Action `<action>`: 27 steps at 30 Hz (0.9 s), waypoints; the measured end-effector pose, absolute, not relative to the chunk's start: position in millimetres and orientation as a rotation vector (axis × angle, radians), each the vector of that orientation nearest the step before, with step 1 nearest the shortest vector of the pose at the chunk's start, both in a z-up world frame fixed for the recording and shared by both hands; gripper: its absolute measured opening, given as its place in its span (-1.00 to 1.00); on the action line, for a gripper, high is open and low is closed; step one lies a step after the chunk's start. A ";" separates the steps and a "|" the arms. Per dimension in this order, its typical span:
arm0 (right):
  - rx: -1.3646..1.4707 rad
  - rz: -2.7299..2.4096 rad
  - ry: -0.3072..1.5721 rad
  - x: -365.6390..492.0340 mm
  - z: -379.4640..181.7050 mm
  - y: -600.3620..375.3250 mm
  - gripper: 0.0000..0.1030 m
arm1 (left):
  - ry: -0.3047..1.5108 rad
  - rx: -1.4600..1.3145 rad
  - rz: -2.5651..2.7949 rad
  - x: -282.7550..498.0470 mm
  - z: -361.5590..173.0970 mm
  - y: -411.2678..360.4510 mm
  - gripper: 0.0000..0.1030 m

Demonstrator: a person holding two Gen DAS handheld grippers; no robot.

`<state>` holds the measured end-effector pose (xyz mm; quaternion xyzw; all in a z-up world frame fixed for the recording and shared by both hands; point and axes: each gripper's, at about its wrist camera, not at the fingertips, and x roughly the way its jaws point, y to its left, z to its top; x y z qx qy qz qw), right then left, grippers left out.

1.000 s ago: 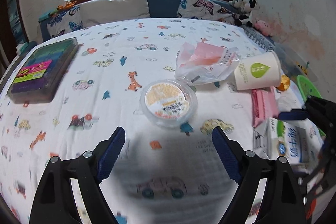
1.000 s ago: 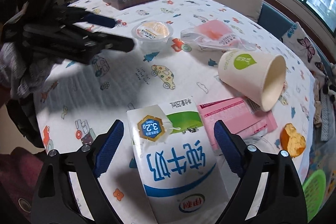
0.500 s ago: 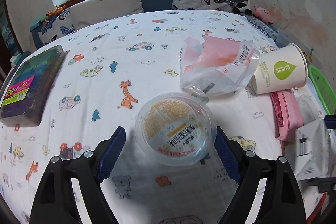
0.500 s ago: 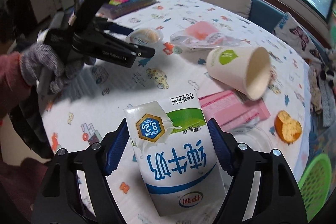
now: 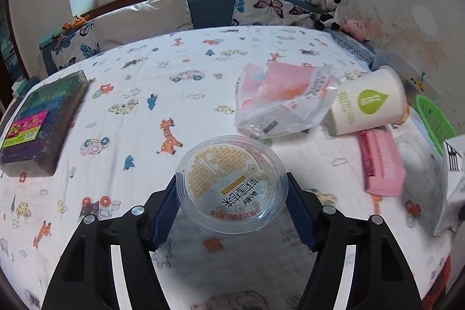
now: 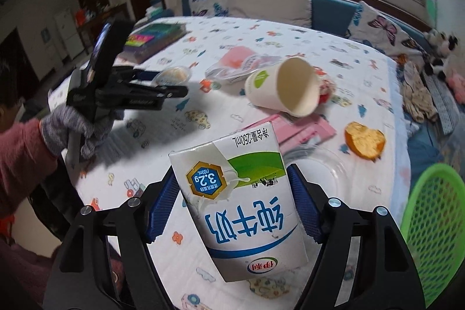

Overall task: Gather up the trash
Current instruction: 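Carry the milk carton into the green basket and open the right tool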

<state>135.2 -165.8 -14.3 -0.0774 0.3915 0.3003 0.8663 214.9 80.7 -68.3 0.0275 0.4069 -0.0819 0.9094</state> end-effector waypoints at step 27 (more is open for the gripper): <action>0.214 0.027 0.765 157.0 -14.0 -423.3 0.42 | 0.708 0.129 -0.451 172.9 2.7 -72.2 0.28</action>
